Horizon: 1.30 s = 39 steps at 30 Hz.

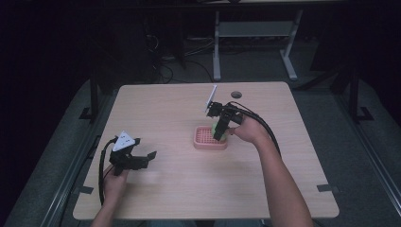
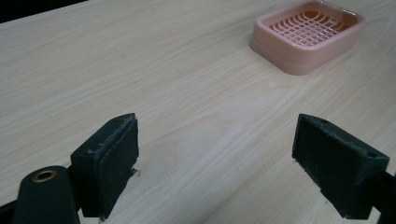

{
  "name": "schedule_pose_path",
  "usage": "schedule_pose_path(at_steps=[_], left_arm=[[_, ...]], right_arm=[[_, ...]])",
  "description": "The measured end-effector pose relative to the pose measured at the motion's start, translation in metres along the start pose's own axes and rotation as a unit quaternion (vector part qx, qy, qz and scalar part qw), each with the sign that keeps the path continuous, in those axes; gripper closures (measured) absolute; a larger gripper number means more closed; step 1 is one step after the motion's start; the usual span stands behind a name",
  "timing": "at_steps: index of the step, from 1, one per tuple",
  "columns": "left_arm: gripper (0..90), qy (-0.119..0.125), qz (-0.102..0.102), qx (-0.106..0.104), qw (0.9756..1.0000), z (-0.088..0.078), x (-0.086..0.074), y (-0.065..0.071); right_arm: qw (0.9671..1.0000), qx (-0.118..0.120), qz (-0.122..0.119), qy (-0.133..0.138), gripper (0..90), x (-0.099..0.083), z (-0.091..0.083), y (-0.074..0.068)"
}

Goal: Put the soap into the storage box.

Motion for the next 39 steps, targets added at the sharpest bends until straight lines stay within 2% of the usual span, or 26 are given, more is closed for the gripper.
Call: schedule_pose_path(at_steps=[2, 5, 14, 15, 29, 39], left_arm=[[14.4, 0.002, 0.000, 0.000, 1.0000, 0.000, 0.000, 0.000], [14.4, 0.003, -0.003, -0.001, 1.0000, 0.000, 0.000, 0.001], [14.3, 0.000, 0.002, 0.001, 1.0000, -0.001, 0.000, -0.001], [14.4, 0.001, -0.002, 0.000, 1.0000, -0.001, 0.000, 0.000], [14.3, 0.002, -0.003, -0.001, 1.0000, 0.000, 0.000, 0.000], [14.4, 0.003, -0.002, -0.002, 1.0000, 0.000, 0.001, 0.000]], right_arm=[[1.0000, 0.006, 0.000, 0.003, 25.4, 0.004, 0.000, 0.000], [1.0000, 0.000, -0.006, -0.003, 25.4, 0.011, 0.003, 0.001], [1.0000, 0.006, -0.004, -0.002, 25.3, 0.023, 0.014, 0.001], [1.0000, 0.006, -0.004, -0.003, 25.4, 0.023, 0.016, 0.002], [0.9997, 0.014, 0.012, -0.019, 25.4, 0.024, 0.040, 0.006], [0.9997, 0.009, 0.005, -0.023, 25.3, 0.027, 0.046, 0.004]])
Point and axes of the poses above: each handheld gripper's, and its own axes: z roughly forward along the jaws, x roughly out of its top, y roughly to its right, the point moved 9 cm from there along z, roughly forward along the jaws, and after that the axes turned 1 degree about y, right-handed, at the moved point
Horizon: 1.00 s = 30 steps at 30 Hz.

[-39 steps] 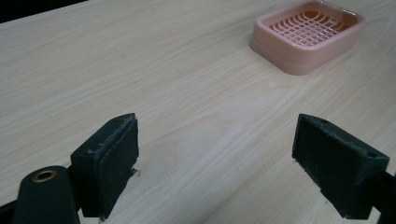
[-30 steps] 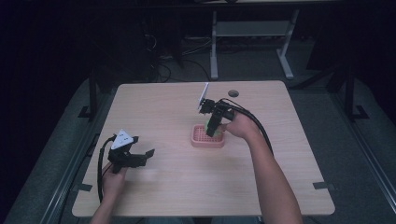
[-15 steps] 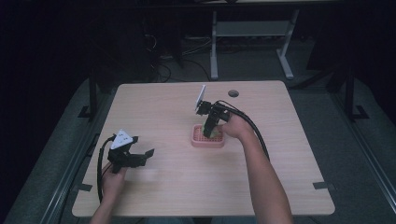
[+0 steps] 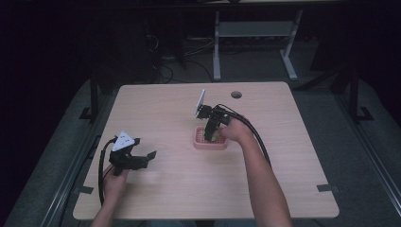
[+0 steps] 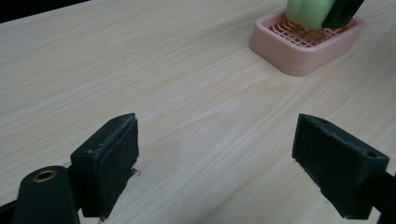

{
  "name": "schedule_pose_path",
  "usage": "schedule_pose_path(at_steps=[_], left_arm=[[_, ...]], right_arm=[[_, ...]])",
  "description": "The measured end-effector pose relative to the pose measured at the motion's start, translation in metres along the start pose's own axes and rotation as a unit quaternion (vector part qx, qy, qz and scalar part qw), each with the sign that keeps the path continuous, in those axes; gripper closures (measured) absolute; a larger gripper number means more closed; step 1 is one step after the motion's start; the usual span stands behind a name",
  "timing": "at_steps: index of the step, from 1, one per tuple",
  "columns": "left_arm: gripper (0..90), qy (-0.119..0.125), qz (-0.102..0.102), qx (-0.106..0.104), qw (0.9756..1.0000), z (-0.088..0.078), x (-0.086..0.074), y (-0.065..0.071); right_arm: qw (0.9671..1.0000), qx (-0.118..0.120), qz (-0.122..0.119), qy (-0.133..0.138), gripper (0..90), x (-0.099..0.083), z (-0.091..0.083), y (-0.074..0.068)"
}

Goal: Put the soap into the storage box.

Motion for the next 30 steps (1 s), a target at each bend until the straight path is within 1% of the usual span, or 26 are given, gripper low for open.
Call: schedule_pose_path(at_steps=[3, 6, 16, 23, 30], left_arm=[[14.4, -0.002, 0.000, 0.000, 1.0000, -0.0002, -0.0003, -0.0002], [14.4, -0.001, -0.001, 0.000, 1.0000, 0.0001, -0.0001, 0.0001], [14.4, -0.001, 0.000, 0.000, 1.0000, -0.0001, -0.0001, 0.0000], [14.4, 0.000, 0.000, 0.000, 1.0000, -0.0001, 0.0001, -0.0002], [14.3, 0.001, 0.000, 0.000, 1.0000, -0.0005, 0.0002, -0.0005]], right_arm=[[1.0000, 0.001, 0.000, -0.003, 25.3, 0.0004, 0.0013, -0.0005], [1.0000, -0.002, 0.000, 0.000, 25.3, 0.0013, 0.0018, 0.0009], [1.0000, -0.003, 0.000, 0.001, 25.3, 0.0024, 0.0019, -0.0003], [1.0000, -0.006, -0.006, -0.004, 25.2, 0.0040, 0.0042, -0.0013], [0.9999, -0.008, -0.007, -0.007, 25.2, 0.0034, 0.0050, -0.0015]])
Point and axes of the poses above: each handheld gripper's, and its own axes: z roughly forward along the jaws, x roughly out of its top, y roughly to its right, the point moved 9 cm from there along z, roughly forward along the jaws, and after that the axes turned 1 degree about y, right-handed, at the moved point
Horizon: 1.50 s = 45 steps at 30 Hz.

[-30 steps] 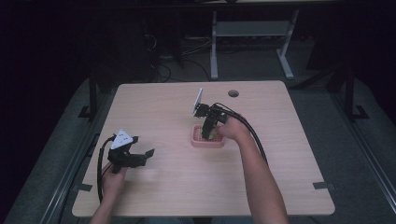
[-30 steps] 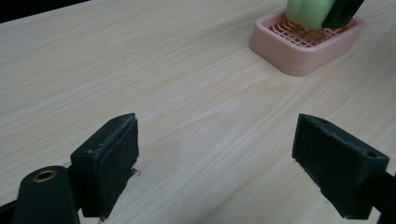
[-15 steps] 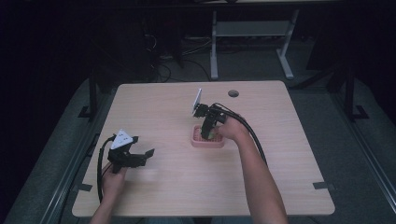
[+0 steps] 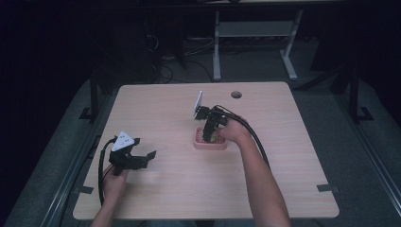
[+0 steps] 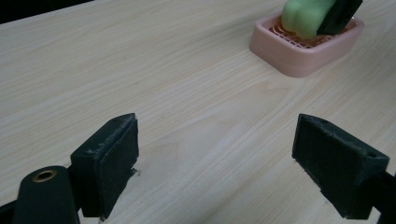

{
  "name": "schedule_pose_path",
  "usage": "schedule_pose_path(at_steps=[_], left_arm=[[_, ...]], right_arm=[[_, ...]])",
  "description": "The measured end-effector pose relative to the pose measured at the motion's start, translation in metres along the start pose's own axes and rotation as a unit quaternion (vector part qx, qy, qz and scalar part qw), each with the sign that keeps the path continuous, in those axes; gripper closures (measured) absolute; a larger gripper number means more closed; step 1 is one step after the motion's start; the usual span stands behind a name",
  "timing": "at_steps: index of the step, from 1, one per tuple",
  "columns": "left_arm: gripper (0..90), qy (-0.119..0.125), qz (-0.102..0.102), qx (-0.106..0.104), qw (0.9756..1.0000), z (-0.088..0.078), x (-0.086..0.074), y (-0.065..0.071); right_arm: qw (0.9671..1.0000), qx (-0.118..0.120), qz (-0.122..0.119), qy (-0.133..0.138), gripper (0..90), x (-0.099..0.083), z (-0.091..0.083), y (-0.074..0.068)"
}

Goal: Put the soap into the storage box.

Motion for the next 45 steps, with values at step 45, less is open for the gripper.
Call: schedule_pose_path(at_steps=[45], left_arm=[[14.4, -0.001, 0.000, 0.000, 1.0000, 0.000, 0.000, 0.001]], right_arm=[[0.9992, 0.007, 0.016, 0.035, 27.1, -0.013, -0.025, 0.001]])
Point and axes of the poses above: each handheld gripper's, and its own axes: z roughly forward along the jaws, x roughly out of its top, y roughly to its right, the point moved 9 cm from there along z, roughly forward along the jaws, and after that the axes turned 1 degree about y, right-handed, at the moved point
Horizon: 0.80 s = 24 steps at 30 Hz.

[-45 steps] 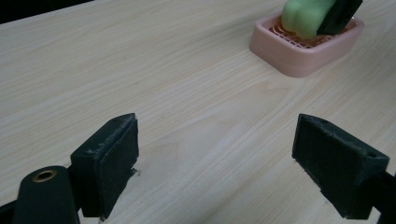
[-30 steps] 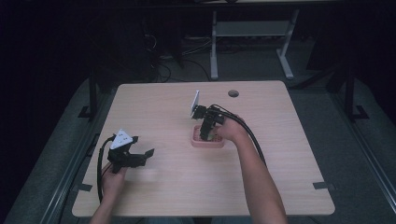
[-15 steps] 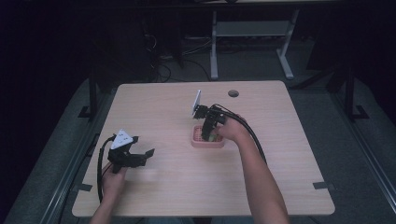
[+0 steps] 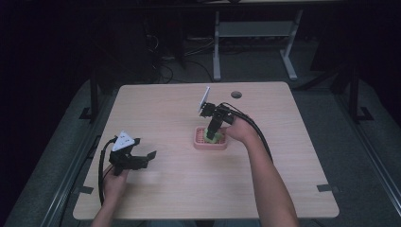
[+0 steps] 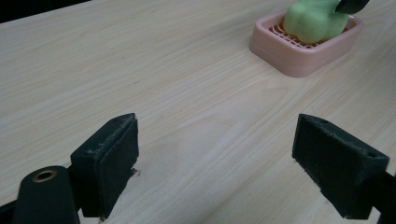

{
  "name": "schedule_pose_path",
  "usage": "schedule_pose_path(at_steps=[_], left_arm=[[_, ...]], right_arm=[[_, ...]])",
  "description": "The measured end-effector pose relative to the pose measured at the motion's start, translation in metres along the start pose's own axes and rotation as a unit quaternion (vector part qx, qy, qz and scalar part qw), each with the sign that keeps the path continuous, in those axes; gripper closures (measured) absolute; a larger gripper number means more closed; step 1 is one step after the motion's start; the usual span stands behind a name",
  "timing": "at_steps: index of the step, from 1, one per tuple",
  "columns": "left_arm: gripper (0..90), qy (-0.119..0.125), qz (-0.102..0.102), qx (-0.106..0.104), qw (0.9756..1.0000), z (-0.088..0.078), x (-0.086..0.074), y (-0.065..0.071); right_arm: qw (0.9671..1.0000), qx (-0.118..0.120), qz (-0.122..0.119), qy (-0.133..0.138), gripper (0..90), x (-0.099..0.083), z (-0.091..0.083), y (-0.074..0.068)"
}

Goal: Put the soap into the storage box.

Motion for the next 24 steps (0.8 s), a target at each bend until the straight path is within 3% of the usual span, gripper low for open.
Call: schedule_pose_path(at_steps=[9, 24], left_arm=[[14.4, -0.002, 0.000, 0.001, 1.0000, 0.000, 0.000, 0.000], [14.4, -0.002, -0.001, -0.001, 1.0000, 0.001, 0.000, 0.001]], right_arm=[[0.9997, 0.000, 0.012, 0.020, 27.1, -0.013, -0.012, 0.003], [0.9992, 0.000, 0.034, 0.023, 27.1, -0.037, -0.021, 0.009]])
Point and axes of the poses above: each handheld gripper's, and its own axes: z roughly forward along the jaws, x roughly out of its top, y roughly to its right, the point moved 9 cm from there along z, roughly forward along the jaws, and after that the axes turned 1 degree about y, right-handed, at the moved point
